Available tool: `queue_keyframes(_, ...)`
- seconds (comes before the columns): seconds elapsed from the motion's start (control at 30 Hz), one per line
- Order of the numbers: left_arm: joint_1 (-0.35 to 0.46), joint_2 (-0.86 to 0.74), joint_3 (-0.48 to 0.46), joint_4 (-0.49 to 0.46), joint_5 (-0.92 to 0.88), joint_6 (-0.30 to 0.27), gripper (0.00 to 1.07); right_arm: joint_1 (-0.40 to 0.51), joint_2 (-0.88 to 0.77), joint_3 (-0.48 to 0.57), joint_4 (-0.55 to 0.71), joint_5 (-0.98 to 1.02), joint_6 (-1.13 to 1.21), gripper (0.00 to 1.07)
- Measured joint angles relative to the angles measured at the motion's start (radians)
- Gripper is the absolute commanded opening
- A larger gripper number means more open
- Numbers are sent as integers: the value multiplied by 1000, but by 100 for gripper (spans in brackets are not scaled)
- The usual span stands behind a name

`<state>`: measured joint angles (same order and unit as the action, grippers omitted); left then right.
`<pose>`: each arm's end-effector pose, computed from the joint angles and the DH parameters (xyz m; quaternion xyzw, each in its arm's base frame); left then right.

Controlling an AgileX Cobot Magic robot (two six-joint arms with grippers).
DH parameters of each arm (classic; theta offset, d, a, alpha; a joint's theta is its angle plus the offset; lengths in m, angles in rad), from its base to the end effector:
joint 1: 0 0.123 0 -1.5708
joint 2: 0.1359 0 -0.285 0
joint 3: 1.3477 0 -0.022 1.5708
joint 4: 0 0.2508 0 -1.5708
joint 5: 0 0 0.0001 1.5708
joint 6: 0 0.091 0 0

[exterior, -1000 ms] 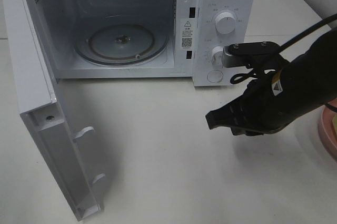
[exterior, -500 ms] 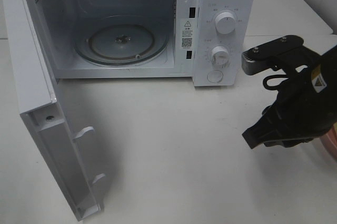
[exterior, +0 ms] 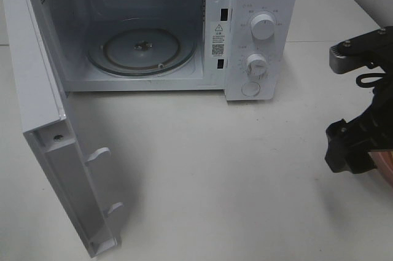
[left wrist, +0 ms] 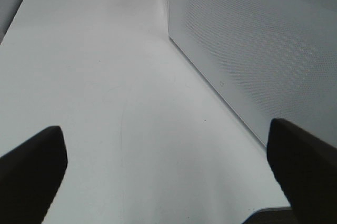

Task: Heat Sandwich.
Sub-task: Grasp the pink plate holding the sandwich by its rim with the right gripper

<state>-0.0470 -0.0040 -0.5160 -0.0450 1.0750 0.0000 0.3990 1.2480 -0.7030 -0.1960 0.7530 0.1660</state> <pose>-0.0081 -0.0032 0.2806 0.0213 0.8513 -0.0348 0.5232 0.2021 0.0720 0.2278 -0.1717 0.9657 -0.0258 0.1930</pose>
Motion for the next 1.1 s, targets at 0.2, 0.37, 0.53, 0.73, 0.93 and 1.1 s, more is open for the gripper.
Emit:
queue_keyframes(0.2, 0, 0, 0, 0, 0, 0, 98, -82, 0, 0, 0, 22, -3, 96)
queue_keyframes(0.37, 0, 0, 0, 0, 0, 0, 98, -147, 0, 0, -1, 24, -3, 95)
queue_keyframes(0.53, 0, 0, 0, 0, 0, 0, 98, -195, 0, 0, -1, 13, 1, 94)
queue_keyframes(0.73, 0, 0, 0, 0, 0, 0, 98, -239, 0, 0, -6, -17, 2, 93)
queue_keyframes(0.93, 0, 0, 0, 0, 0, 0, 98, -273, 41, 0, -10, -31, 2, 93)
queue_keyframes(1.1, 0, 0, 0, 0, 0, 0, 98, -277, 122, 0, -10, -66, 2, 92)
